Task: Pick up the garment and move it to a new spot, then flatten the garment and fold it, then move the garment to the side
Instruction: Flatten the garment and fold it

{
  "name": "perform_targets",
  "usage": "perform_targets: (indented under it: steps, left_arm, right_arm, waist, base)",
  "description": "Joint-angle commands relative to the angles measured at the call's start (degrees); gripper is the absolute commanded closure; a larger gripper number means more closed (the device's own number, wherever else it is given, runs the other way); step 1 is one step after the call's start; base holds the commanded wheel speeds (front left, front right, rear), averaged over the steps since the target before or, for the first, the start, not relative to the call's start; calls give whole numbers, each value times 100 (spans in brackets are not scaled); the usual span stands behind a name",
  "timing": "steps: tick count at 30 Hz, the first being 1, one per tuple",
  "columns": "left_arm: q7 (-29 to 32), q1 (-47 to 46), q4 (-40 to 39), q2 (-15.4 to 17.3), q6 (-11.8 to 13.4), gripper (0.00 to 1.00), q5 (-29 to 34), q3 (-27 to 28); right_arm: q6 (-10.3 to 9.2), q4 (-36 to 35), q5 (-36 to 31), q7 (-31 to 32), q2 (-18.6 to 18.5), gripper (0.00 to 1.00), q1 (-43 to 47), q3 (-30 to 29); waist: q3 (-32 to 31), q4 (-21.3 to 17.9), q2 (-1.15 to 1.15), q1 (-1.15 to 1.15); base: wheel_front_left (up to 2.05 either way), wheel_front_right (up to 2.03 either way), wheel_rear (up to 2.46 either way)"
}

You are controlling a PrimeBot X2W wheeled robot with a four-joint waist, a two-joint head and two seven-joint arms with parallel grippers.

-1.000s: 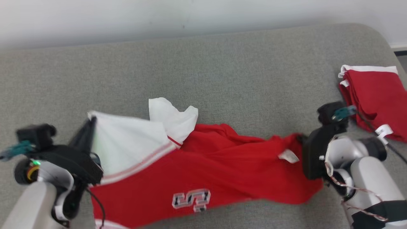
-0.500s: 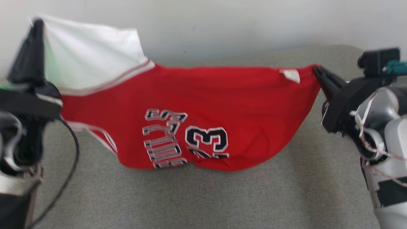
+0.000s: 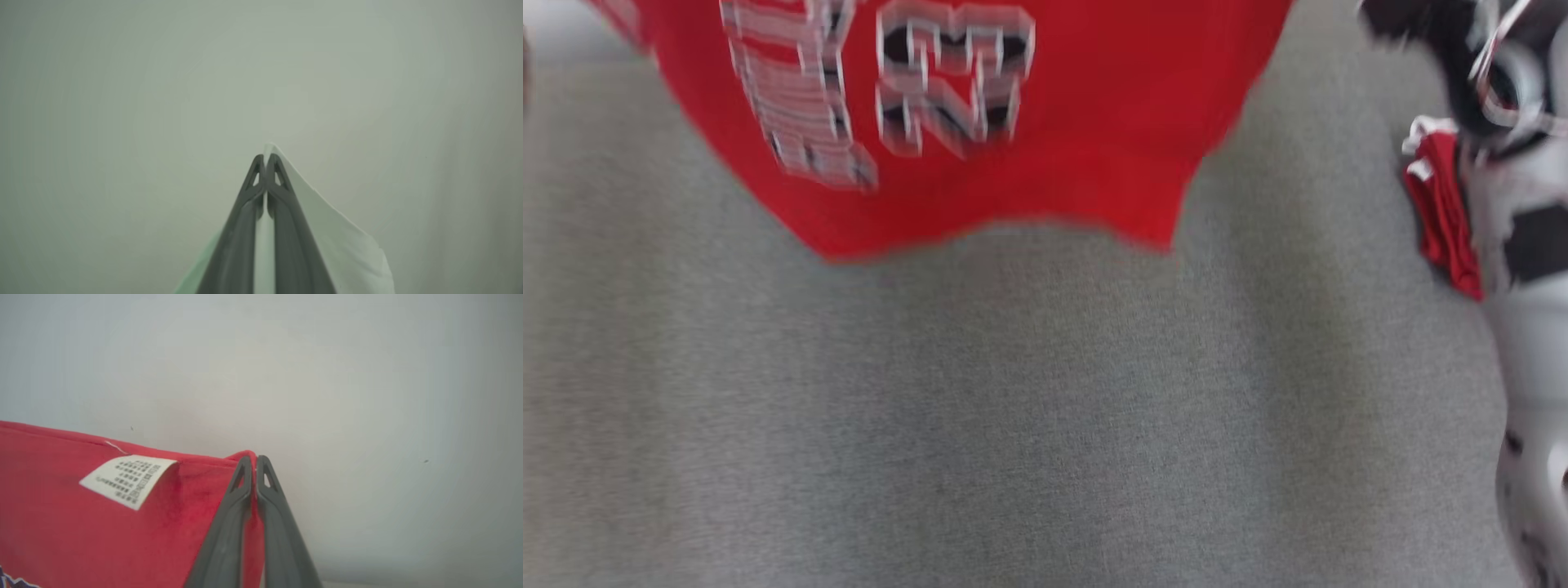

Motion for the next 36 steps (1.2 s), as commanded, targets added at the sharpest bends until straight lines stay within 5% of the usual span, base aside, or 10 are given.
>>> perform_targets:
  steps: [1, 7, 13, 19, 26, 32, 36]
  left_arm:
    - [-404, -474, 110, -20, -136, 100, 175, 24]
    - [-1309, -1738, 81, -253, -650, 100, 460, 139]
    - [-1323, -1670, -799, -554, -708, 100, 863, 583]
    - [-1327, 8, -1521, -689, -707, 100, 1066, 337]
    - [-1326, 2376, -2375, -1589, -709, 100, 1010, 451]
    - [-1327, 4421, -2410, -1596, -710, 100, 894, -388]
    - [-1315, 5688, -2014, -1462, -710, 100, -118, -873]
  right_arm:
    - [-10, 253, -215, -487, 62, 100, -453, -57]
    - [-10, 1082, -985, -2175, -43, 100, -1680, 116]
    - [-10, 1598, -1275, -2675, -279, 100, -1942, 378]
    - [-10, 2044, -1480, -2940, -591, 100, -1474, 1078]
    - [-10, 1741, -1060, -3035, -1167, 100, -587, 2255]
    - [-10, 853, -369, -2165, -1876, 100, 542, 3037]
    - [-11, 168, 488, -1084, -2313, 100, 1493, 3209]
  waist:
    - [673, -266, 0, -1]
    - [813, -321, 0, -1]
    - [1062, -290, 0, -1]
    - [1265, -108, 0, -1]
    - [962, 149, 0, -1]
    - [214, 264, 0, -1]
    - [-307, 284, 0, -1]
  base:
    - [0, 0, 0]
    - [0, 0, 0]
    - [0, 0, 0]
    - [0, 0, 0]
    - [0, 0, 0]
    - [0, 0, 0]
    - [0, 0, 0]
